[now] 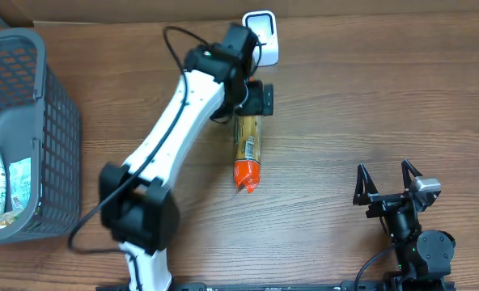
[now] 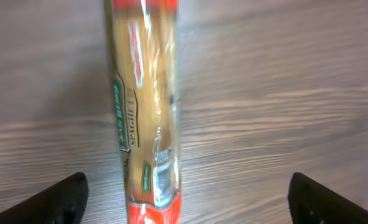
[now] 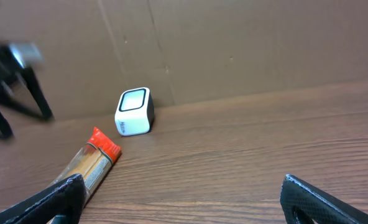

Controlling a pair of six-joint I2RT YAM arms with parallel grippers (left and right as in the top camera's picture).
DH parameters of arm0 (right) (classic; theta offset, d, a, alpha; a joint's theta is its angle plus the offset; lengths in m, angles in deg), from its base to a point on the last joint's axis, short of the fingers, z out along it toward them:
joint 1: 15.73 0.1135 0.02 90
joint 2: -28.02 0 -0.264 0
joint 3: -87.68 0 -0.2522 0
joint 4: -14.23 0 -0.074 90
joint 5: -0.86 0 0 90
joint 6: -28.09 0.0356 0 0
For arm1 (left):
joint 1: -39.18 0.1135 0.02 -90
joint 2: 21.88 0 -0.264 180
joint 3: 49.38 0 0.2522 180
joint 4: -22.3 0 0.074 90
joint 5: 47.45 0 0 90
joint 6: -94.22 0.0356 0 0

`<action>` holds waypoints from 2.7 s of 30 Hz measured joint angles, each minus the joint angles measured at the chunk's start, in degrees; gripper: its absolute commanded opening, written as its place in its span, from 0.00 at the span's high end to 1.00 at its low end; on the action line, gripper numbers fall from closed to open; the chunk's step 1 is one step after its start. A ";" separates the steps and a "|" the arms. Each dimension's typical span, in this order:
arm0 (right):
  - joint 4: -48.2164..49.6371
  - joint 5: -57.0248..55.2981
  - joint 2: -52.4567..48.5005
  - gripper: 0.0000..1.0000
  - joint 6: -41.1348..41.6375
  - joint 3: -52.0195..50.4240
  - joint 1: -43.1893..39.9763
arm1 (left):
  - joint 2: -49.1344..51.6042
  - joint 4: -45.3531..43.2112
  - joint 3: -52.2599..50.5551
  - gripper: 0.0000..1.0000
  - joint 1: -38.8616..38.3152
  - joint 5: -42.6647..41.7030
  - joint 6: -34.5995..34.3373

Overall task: Scan the item barcode
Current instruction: 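Lift the pasta pack out and lay it on the table near the scanner, then reach the left gripper into the basket and grasp the mint-green packet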

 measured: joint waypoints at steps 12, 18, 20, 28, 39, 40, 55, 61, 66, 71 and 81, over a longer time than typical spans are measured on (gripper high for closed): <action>0.02 -0.02 0.00 0.00 0.02 0.00 0.00 | -24.22 5.29 4.02 0.00 15.54 3.50 1.09; 0.02 -0.02 0.00 0.00 0.00 0.00 0.00 | -29.55 11.26 4.02 0.00 35.98 4.17 1.09; 0.00 0.00 0.00 0.00 -0.02 0.00 0.00 | -31.06 11.45 4.02 0.00 44.02 4.46 1.09; 0.00 0.00 0.00 0.00 -0.02 0.00 0.00 | -32.37 10.32 4.02 0.00 67.71 4.79 1.05; -0.02 0.00 0.00 0.00 -0.02 0.00 0.00 | -21.22 10.40 4.02 0.00 78.12 4.66 5.70; -0.02 -0.02 0.00 0.00 0.00 0.00 0.00 | -19.87 9.86 4.02 0.00 78.12 4.61 7.19; -0.02 0.00 0.00 0.00 0.00 0.00 0.00 | 0.76 11.85 4.02 0.16 77.11 4.59 24.76; 0.00 0.00 0.00 0.00 -0.02 0.00 0.00 | 7.67 11.54 4.02 0.22 74.86 5.44 26.64; 0.02 0.02 0.00 0.00 0.00 0.00 0.00 | 12.74 10.54 4.00 0.13 74.34 7.65 27.06; 0.02 0.00 0.00 0.00 0.00 0.00 0.00 | 13.27 6.21 1.92 0.11 74.29 9.84 27.43; 0.02 0.00 0.00 0.00 -0.02 0.00 0.00 | 11.50 -5.11 -8.70 0.41 71.73 17.99 27.06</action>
